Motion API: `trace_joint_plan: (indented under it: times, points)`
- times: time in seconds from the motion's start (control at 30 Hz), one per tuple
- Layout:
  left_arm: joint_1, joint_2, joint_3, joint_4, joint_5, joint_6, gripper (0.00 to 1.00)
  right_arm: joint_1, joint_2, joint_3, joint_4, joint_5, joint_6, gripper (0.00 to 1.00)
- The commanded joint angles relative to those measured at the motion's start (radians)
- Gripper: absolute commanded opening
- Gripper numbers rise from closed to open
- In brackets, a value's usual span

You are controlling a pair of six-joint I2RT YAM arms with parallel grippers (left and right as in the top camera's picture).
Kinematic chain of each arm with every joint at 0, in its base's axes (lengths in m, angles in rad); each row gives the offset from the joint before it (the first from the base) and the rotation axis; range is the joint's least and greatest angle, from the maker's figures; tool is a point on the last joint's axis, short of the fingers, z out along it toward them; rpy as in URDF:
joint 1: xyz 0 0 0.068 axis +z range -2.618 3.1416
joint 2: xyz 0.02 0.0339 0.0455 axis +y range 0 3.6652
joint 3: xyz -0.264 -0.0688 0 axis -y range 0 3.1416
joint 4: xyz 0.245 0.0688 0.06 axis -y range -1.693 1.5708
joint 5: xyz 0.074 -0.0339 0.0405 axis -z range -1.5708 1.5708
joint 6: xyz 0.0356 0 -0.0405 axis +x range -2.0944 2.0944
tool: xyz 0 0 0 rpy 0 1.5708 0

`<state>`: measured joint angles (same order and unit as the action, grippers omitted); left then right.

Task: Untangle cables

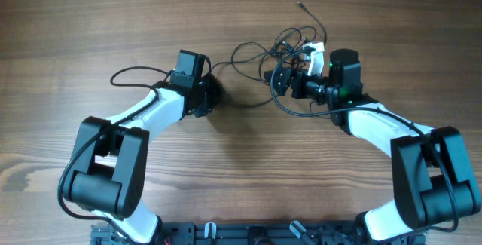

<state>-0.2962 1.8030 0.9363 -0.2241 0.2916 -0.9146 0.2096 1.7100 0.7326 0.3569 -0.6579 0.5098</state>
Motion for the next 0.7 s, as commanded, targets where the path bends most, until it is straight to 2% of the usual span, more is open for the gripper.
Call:
trace_joint_plan:
  times: [0.0, 0.13, 0.2, 0.33, 0.4, 0.57, 0.67]
  points:
    - [0.013, -0.062, 0.009, -0.016, -0.030, 0.127, 0.04, 0.006, -0.018, 0.030, -0.077, 0.195, -0.012, 1.00]
    - [0.023, -0.177, 0.009, -0.059, -0.027, 0.157, 0.04, 0.007, -0.018, 0.073, -0.181, 0.382, -0.024, 1.00]
    - [0.016, -0.225, 0.008, -0.068, -0.027, 0.157, 0.04, 0.013, -0.018, 0.092, -0.181, 0.404, -0.079, 0.99]
    - [-0.010, -0.263, 0.008, -0.068, -0.027, 0.156, 0.04, 0.056, -0.018, 0.113, -0.168, 0.549, -0.143, 0.86]
    - [-0.025, -0.263, 0.008, -0.069, -0.027, 0.156, 0.04, 0.074, -0.016, 0.113, -0.150, 0.555, -0.172, 0.81]
    - [-0.048, -0.263, 0.008, -0.069, -0.028, 0.156, 0.04, 0.134, -0.014, 0.113, -0.129, 0.493, -0.232, 0.80]
    - [-0.048, -0.263, 0.008, -0.069, -0.028, 0.156, 0.04, 0.166, 0.000, 0.113, -0.125, 0.537, -0.274, 0.73]
